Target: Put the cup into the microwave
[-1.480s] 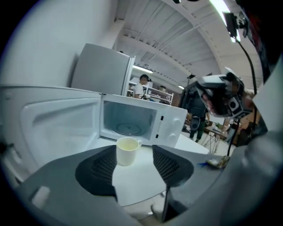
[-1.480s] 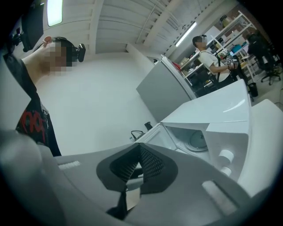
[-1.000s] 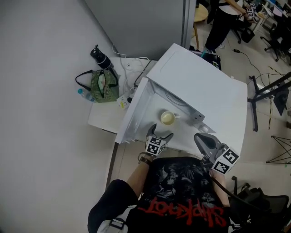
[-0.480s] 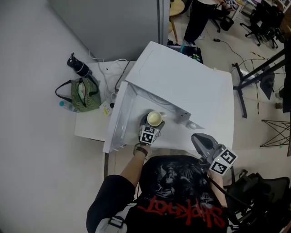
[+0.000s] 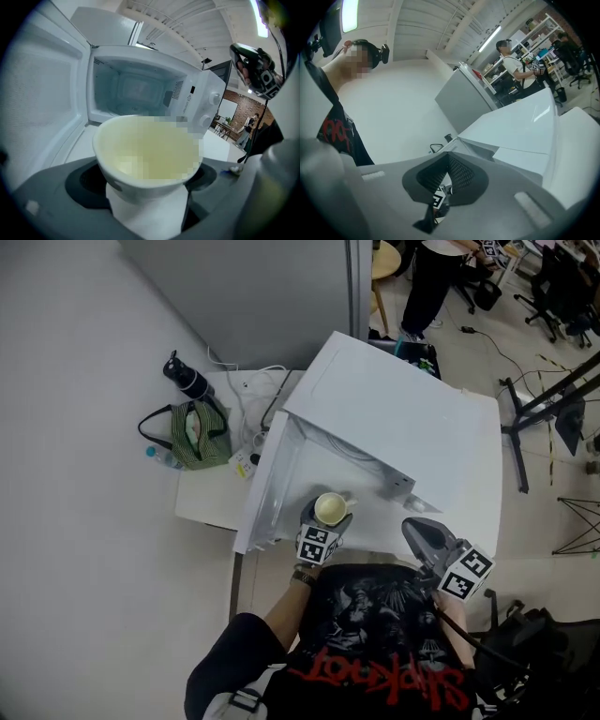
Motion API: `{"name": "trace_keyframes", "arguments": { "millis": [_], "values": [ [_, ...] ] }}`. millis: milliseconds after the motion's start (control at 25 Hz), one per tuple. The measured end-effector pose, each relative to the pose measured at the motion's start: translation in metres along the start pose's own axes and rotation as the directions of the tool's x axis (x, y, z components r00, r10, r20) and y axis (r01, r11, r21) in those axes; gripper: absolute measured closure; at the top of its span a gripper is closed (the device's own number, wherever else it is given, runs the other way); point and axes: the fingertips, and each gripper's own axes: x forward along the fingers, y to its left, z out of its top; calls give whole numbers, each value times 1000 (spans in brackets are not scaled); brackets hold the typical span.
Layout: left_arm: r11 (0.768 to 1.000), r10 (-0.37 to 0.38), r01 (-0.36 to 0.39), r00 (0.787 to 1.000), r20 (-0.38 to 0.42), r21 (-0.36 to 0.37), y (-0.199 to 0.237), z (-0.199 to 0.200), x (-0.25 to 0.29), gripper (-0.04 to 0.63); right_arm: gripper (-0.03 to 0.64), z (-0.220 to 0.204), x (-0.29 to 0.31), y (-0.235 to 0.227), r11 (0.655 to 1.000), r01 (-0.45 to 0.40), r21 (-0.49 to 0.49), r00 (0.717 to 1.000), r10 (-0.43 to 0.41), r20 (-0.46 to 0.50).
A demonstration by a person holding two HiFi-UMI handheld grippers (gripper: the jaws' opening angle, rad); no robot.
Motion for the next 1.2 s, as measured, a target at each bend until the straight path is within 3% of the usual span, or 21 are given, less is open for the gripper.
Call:
{"name": "trace_keyframes", "arguments": {
  "millis": [240, 320, 520, 680, 840, 1200],
  "values": [
    [994, 0, 14, 992, 126, -107, -5, 27, -42, 146, 615, -3, 20, 9, 998, -59, 18, 998, 60, -23],
    [994, 21, -1, 984, 178, -111, -3, 41, -49, 146, 615, -5, 21, 10, 997, -69, 21, 997, 70, -29],
    [997, 81, -82, 975, 207, -7, 1, 72, -44, 146, 615, -4, 16, 8, 998, -61, 31, 998, 62, -23],
    [987, 93, -113, 982, 162, 115, 4, 86, -29, 146, 615, -1, 4, 5, 999, -27, 31, 1000, 27, 10],
    [982, 56, -83, 986, 154, 171, 3, 108, -10, 146, 615, 2, -12, 0, 999, 20, 37, 998, -22, 51],
    [980, -37, 14, 993, 113, 196, 9, 148, 52, 146, 615, 5, -57, -12, 983, 171, 65, 973, -179, 146]
  ]
}}
